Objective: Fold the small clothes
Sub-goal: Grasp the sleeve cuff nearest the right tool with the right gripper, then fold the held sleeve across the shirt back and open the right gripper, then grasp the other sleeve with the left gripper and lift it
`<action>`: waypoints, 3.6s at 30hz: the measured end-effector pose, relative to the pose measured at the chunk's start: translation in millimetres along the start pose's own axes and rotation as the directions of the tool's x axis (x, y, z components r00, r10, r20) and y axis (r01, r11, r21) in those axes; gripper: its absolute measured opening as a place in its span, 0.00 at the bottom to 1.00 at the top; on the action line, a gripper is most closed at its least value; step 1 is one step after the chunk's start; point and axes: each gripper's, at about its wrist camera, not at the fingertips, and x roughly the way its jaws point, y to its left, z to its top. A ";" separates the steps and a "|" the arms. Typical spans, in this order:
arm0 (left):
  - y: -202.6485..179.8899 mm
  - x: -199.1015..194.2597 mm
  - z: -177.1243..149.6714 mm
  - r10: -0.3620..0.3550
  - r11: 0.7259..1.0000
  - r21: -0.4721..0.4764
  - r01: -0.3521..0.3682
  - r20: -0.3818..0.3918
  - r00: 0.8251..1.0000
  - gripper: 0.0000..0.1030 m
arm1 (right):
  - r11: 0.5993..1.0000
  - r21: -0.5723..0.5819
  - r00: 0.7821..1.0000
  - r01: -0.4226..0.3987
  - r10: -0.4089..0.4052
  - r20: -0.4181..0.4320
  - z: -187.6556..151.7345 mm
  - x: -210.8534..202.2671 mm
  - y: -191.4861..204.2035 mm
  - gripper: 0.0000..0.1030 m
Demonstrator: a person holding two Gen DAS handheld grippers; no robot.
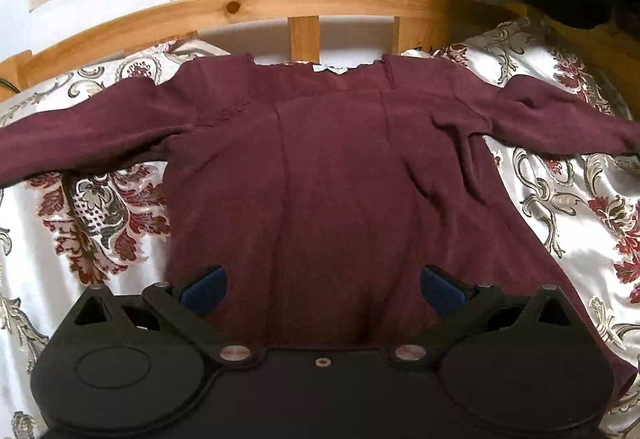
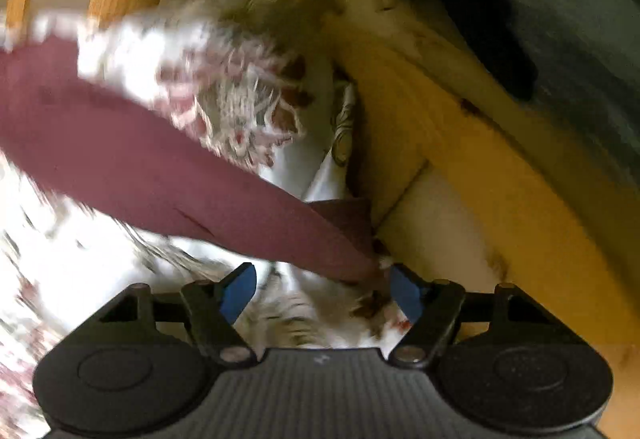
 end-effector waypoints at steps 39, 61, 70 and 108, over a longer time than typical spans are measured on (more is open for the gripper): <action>113.6 -90.5 20.8 -0.222 0.918 -0.352 0.183 -0.073 0.972 0.99 | 0.480 0.002 0.472 -0.877 0.862 -0.185 169.1 -206.8 280.6 0.07; 82.1 16.6 6.9 -0.091 0.977 -0.208 0.042 -0.232 0.969 0.99 | 0.744 0.194 0.769 -0.639 0.615 0.176 98.3 -37.6 174.8 0.73; 85.4 39.9 7.5 -0.019 0.973 -0.229 -0.031 -0.213 0.977 0.99 | 0.771 0.284 0.821 -0.570 0.546 0.165 133.1 14.6 194.2 0.07; 116.8 -21.5 30.3 0.093 0.921 -0.379 -0.094 -0.022 0.995 0.99 | 0.674 0.208 0.705 -0.709 0.671 0.230 36.0 -115.7 186.1 0.80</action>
